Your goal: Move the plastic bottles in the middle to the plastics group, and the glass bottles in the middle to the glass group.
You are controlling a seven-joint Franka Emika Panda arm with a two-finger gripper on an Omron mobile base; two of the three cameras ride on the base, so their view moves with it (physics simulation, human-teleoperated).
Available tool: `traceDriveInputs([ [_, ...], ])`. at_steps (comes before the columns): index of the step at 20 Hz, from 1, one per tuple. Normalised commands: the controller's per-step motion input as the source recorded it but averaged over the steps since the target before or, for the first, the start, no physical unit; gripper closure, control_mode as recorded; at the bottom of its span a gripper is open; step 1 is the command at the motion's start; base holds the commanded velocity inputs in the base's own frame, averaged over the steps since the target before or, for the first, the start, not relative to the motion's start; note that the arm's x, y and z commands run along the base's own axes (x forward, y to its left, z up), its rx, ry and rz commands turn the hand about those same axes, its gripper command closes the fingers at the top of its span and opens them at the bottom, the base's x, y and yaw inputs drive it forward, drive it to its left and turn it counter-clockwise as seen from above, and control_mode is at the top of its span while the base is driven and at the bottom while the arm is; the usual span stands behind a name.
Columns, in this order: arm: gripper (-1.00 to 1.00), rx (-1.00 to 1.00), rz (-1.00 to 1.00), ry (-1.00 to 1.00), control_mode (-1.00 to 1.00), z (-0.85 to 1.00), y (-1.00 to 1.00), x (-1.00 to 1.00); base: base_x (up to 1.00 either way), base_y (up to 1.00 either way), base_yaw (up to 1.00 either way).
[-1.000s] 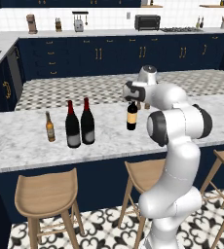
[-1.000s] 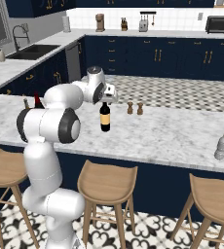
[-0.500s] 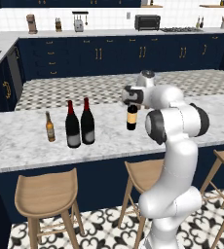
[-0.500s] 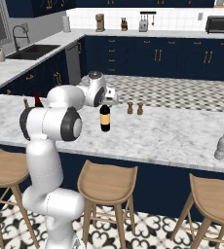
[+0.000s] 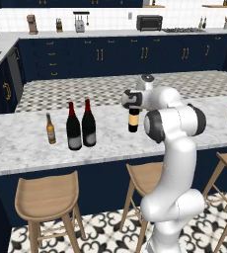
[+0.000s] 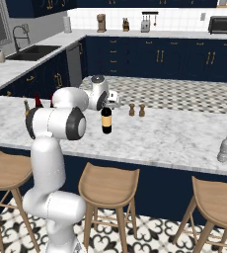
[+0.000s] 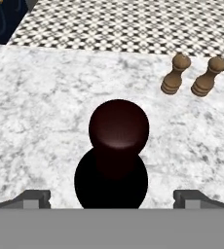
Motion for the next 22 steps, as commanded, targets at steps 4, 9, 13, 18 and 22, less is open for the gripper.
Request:
traceDriveInputs([
  [4, -1.0, 0.0, 0.0, -0.01, -1.0, -0.15, 0.0, 0.08, 0.0, 0.0, 0.0],
  [9, -1.0, 0.0, 0.0, 0.0, -1.0, -0.22, 0.0, 0.05, 0.0, 0.0, 0.0],
  [13, -1.0, 0.0, 0.0, 0.0, -1.0, -0.04, 0.0, 0.08, 0.0, 0.0, 0.0],
  [18, -1.0, 0.0, 0.0, -0.02, -1.0, -0.05, 0.0, 0.11, 0.0, 0.0, 0.0],
  [22, -1.0, 0.0, 0.0, -0.01, -1.0, -0.01, 0.0, 0.0, 0.0, 0.0, 0.0],
])
